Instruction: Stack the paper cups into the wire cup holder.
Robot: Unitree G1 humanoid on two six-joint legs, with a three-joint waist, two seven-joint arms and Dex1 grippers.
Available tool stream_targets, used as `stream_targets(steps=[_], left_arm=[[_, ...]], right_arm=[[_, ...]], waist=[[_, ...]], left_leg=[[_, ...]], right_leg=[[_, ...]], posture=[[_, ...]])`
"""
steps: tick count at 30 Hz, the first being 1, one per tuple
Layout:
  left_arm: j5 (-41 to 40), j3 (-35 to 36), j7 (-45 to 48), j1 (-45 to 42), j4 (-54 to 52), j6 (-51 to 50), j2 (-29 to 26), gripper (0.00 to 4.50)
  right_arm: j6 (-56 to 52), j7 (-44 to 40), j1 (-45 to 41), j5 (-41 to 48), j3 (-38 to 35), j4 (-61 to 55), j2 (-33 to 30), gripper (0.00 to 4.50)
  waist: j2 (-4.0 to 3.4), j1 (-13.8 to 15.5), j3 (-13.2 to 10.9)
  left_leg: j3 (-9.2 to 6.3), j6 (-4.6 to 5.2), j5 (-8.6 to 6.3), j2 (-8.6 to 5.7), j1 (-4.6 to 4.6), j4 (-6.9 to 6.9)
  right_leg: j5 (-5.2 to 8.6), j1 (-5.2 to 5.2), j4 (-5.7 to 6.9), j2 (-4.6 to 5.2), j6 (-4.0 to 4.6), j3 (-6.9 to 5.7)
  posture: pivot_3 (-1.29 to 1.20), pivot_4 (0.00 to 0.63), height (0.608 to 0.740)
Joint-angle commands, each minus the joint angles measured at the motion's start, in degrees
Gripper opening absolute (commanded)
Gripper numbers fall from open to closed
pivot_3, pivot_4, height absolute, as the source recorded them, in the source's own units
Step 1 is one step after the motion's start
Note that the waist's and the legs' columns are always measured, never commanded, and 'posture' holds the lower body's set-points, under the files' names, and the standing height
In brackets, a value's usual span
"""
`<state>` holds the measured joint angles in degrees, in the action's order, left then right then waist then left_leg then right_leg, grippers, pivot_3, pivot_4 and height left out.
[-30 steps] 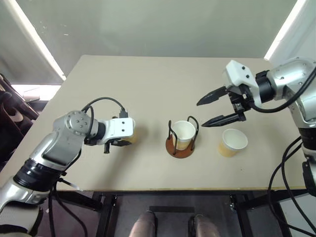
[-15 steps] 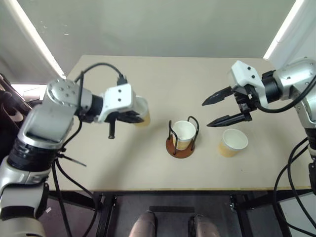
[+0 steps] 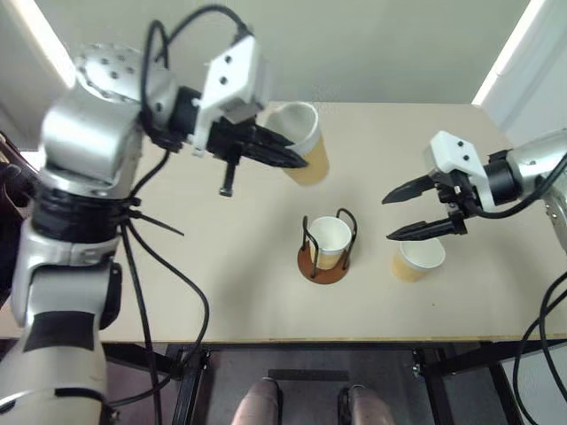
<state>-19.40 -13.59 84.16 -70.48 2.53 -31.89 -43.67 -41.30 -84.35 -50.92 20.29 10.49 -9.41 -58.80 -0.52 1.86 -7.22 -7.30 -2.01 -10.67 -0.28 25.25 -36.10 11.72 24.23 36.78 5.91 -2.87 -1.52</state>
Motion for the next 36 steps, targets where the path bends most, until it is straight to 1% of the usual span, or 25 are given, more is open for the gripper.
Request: stream_targets(steps=[1, 3, 8, 9, 11, 18, 24, 30, 34, 36], left_arm=[[0.9, -1.1, 2.7, -2.7, 2.3, 3.1, 1.8, 0.04], [0.8, -2.1, 4.4, -3.2, 3.7, 4.0, 3.5, 0.04], [1.9, -3.9, 7.0, -6.1, 9.0, 6.8, 7.8, 0.04], [2.2, -4.5, 7.6, -6.4, 9.7, 7.3, 8.4, 0.04], [2.1, -6.0, 8.2, -6.7, 10.2, 8.3, 8.6, 0.04], [0.1, -10.4, 8.3, -5.6, 8.4, 10.4, 6.1, 0.04], [0.9, -13.1, 8.3, -4.3, 9.2, 12.5, 6.4, 0.04], [3.4, -14.1, 8.3, -4.2, 13.1, 15.7, 8.9, 0.04], [4.9, -12.8, 8.0, -5.4, 17.5, 16.9, 12.8, 0.04], [5.2, -12.6, 8.2, -5.5, 17.8, 17.0, 13.6, 0.04]], right_arm=[[-1.7, 1.4, 0.9, 2.1, -3.9, -3.8, -1.8, 3.46], [-2.7, 2.1, 1.7, 2.9, -4.8, -5.0, -2.4, 3.46], [-4.2, 4.2, 3.0, 4.2, -6.1, -6.9, -3.2, 3.46], [-4.5, 4.6, 3.5, 4.6, -6.4, -7.3, -3.3, 3.46], [-4.9, 5.3, 4.3, 5.1, -6.9, -8.2, -3.4, 3.46], [-5.5, 6.9, 5.1, 6.4, -7.5, -9.0, -4.0, 3.46], [-5.6, 7.7, 5.3, 6.9, -7.3, -9.4, -4.1, 3.46], [-6.1, 8.4, 5.6, 7.5, -7.0, -10.1, -4.4, 3.46], [-6.8, 9.0, 6.6, 8.1, -7.7, -10.9, -5.1, 3.46], [-7.0, 9.3, 7.1, 8.5, -8.2, -11.4, -5.5, 3.46]], waist=[[0.01, 0.0, 0.0], [0.01, 0.0, 0.0], [0.01, 0.2, 0.0], [0.01, 0.2, 0.0], [0.01, 0.3, 0.0], [0.0, 0.3, 0.0], [-0.02, 0.7, 0.0], [-0.01, 1.1, 0.0], [-0.02, 1.2, 0.0], [-0.02, 1.3, 0.0]], left_leg=[[0.0, 0.05, -0.03, 0.0, 0.02, -0.02], [0.02, 0.38, -0.2, 0.0, 0.08, -0.08], [0.02, 0.4, -0.19, -0.02, 0.2, -0.21], [0.03, 0.41, -0.2, -0.01, 0.23, -0.25], [0.03, 0.45, -0.22, -0.01, 0.26, -0.26], [0.12, 0.36, -0.17, -0.01, 0.43, -0.43], [0.11, 0.37, -0.19, -0.03, 0.73, -0.88], [0.12, 0.42, -0.22, -0.07, 0.76, -0.97], [0.14, 0.42, -0.22, -0.07, 0.76, -0.99], [0.17, 0.42, -0.22, -0.07, 0.77, -1.0]], right_leg=[[-0.05, 0.0, -0.02, 0.0, -0.09, 0.0], [-0.09, 0.0, -0.07, 0.0, -0.15, 0.0], [-0.18, 0.0, -0.21, 0.0, -0.31, 0.0], [-0.29, 0.0, -0.24, 0.0, -0.5, 0.0], [-0.37, 0.0, -0.32, 0.0, -0.64, 0.0], [-0.55, -0.02, -0.63, -0.01, -0.95, 0.03], [-0.65, -0.02, -0.81, -0.01, -1.12, 0.03], [-0.7, -0.02, -0.81, 0.01, -1.2, 0.06], [-0.73, -0.04, -0.79, 0.01, -1.25, 0.07], [-0.75, -0.04, -0.8, 0.02, -1.29, 0.07]], posture=[[0.0, 0.15, 0.74], [0.0, 0.15, 0.74], [0.0, 0.15, 0.74], [0.0, 0.15, 0.74], [0.0, 0.15, 0.74], [0.0, 0.15, 0.74], [0.0, 0.15, 0.74], [0.0, 0.15, 0.74], [0.0, 0.15, 0.74], [0.0, 0.15, 0.74]])
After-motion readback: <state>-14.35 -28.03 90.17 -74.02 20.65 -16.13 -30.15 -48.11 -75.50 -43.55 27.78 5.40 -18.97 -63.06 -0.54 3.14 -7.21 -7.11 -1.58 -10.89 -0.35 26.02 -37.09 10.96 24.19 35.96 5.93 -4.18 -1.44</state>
